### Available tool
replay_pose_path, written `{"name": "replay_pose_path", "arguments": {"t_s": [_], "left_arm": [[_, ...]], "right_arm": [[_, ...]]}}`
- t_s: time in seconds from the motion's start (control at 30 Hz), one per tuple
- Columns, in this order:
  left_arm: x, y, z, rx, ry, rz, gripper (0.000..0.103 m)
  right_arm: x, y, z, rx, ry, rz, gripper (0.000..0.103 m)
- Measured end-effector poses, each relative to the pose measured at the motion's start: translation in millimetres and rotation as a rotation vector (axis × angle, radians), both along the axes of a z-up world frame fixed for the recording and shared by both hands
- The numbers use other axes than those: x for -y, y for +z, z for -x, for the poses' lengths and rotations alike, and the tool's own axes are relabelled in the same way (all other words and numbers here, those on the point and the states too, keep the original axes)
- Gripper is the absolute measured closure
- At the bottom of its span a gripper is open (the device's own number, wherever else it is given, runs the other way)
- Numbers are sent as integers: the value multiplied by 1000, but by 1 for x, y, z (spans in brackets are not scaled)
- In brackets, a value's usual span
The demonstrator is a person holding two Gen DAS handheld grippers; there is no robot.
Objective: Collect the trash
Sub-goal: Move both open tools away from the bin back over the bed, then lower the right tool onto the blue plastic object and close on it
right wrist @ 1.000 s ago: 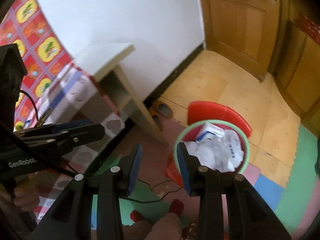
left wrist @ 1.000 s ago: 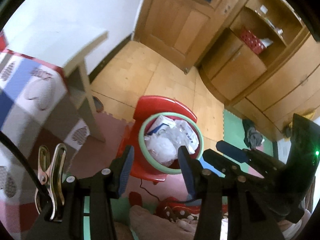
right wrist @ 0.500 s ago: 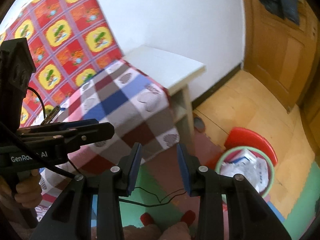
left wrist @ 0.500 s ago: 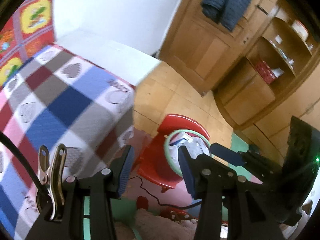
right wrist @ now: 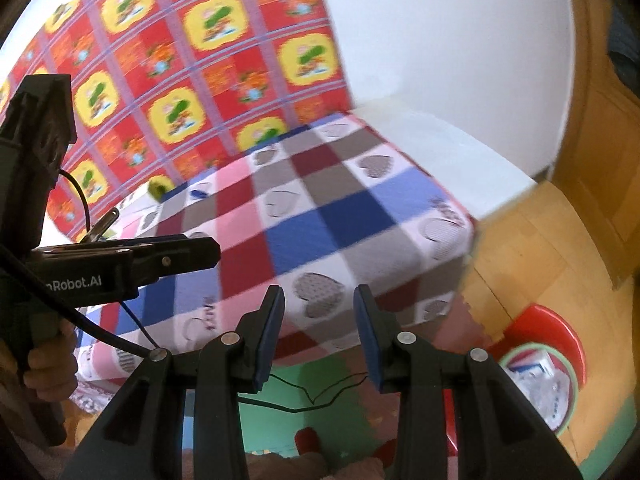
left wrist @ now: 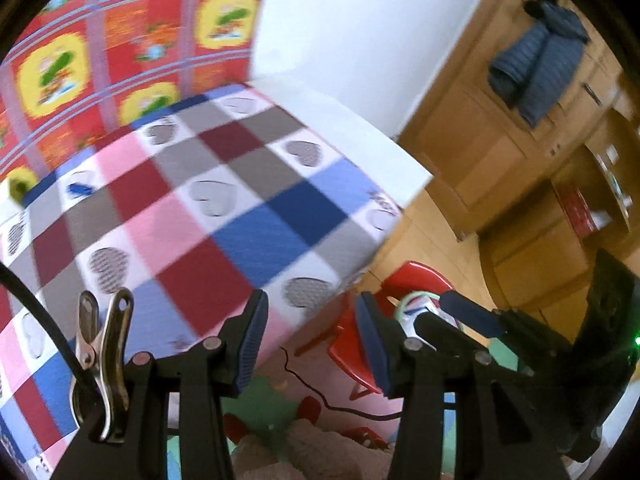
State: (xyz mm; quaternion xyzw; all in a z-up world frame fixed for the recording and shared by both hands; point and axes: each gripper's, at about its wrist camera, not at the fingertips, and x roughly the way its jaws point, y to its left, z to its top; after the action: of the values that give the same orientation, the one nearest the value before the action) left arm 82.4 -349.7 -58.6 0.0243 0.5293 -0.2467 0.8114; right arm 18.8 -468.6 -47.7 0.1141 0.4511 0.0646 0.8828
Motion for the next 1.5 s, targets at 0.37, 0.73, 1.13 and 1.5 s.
{"name": "replay_pose_path", "arguments": {"t_s": [0.37, 0.73, 1.13, 1.5], "left_arm": [[-97, 18, -13, 6, 164, -46, 55], [-177, 31, -11, 27, 284, -95, 55], [-257, 36, -4, 39, 473, -124, 55], [-310, 24, -14, 20, 663, -135, 55]], "right_arm": [[-79, 8, -32, 23, 129, -32, 66], [-144, 20, -53, 73, 227, -41, 66], [-189, 15, -95, 45, 328, -18, 66], [-217, -2, -153, 37, 428, -9, 66]]}}
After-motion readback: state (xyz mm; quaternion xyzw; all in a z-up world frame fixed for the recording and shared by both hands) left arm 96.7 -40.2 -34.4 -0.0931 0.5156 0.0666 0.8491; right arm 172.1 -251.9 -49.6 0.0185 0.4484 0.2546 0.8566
